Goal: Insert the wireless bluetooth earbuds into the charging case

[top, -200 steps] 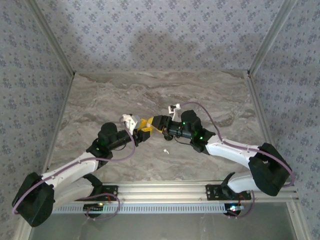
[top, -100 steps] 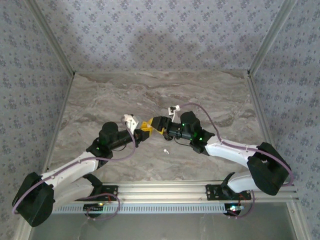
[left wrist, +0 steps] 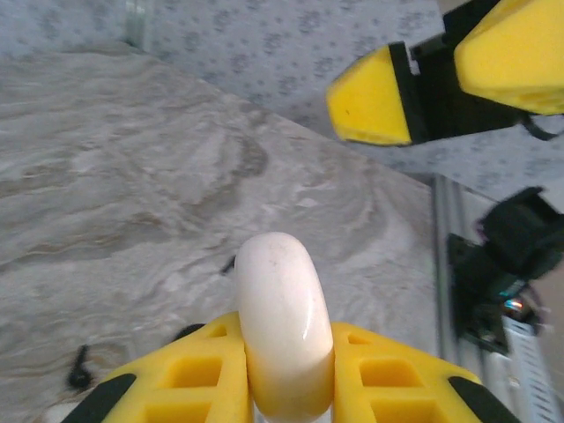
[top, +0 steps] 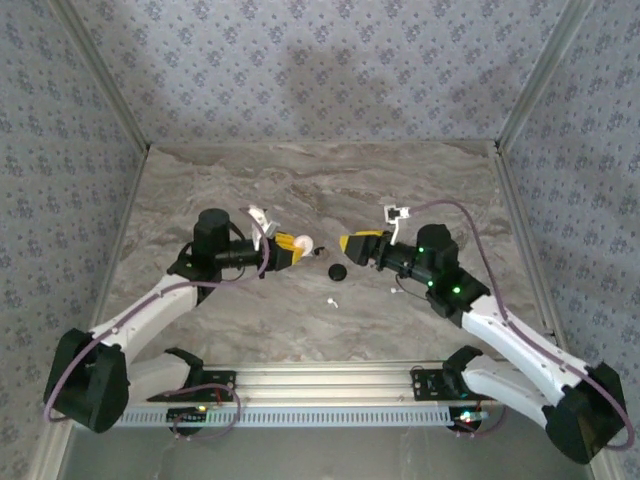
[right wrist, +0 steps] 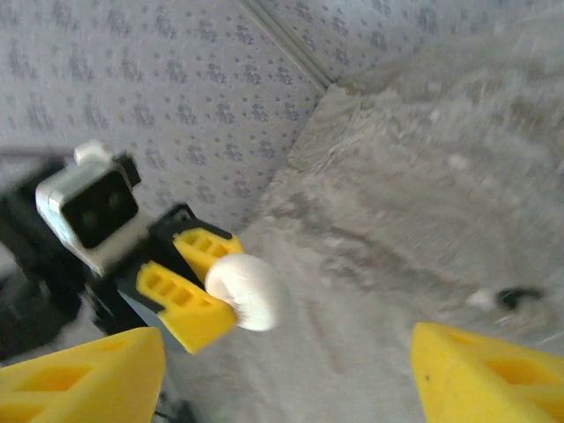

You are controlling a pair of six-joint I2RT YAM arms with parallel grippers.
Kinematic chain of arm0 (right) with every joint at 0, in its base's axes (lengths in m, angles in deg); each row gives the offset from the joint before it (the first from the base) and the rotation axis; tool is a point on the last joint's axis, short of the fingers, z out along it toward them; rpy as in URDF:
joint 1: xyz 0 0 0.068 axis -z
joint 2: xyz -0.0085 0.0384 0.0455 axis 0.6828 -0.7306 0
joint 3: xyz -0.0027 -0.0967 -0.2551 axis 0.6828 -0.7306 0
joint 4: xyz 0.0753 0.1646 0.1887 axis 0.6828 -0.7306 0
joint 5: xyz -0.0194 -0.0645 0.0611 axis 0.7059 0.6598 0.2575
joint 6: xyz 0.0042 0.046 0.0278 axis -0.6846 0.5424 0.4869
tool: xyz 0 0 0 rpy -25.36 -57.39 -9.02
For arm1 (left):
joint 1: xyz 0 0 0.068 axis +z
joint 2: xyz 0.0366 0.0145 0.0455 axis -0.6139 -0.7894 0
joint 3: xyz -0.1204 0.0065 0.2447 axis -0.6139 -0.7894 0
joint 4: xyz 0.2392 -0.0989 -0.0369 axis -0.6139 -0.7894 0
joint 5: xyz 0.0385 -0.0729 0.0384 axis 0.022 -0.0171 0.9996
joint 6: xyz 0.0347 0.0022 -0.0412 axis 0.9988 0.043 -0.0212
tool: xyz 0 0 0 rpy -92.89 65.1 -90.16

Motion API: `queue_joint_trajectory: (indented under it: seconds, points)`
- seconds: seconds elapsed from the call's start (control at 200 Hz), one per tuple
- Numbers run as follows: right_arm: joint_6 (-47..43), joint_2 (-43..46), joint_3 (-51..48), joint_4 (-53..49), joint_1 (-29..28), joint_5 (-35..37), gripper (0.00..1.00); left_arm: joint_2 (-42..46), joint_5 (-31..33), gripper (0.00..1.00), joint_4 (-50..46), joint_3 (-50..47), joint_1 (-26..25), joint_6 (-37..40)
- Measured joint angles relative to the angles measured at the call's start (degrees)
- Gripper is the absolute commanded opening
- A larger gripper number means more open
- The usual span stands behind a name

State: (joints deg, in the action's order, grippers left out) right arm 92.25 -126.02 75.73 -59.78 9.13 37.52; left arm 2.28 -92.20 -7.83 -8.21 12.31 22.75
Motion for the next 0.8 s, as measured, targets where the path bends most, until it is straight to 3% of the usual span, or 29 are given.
queue_joint_trajectory:
  seconds: [0.215, 0.435, 0.605, 0.805]
  points:
    - [-29.9, 2.25, 1.16, -10.14, 1.2, -7.54, 0.61, -1.95, -8.41, 0.0, -13.09, 7.15, 0.02, 8.39]
    - [-53.83, -6.34, 10.01, -22.93, 1.62, -13.64, 0.57, -1.92, -9.4, 0.0, -22.4, 8.5, -1.51, 16.68]
    - [-65.46, -10.1, 13.22, -27.8, 1.62, -16.39, 0.57, -1.68, -7.52, 0.0, -26.25, 8.55, -3.8, 20.92]
    - [-71.54, -15.34, 17.25, -31.89, 1.14, -18.8, 0.53, -0.98, -6.29, 0.0, -27.63, 8.66, -4.81, 23.58]
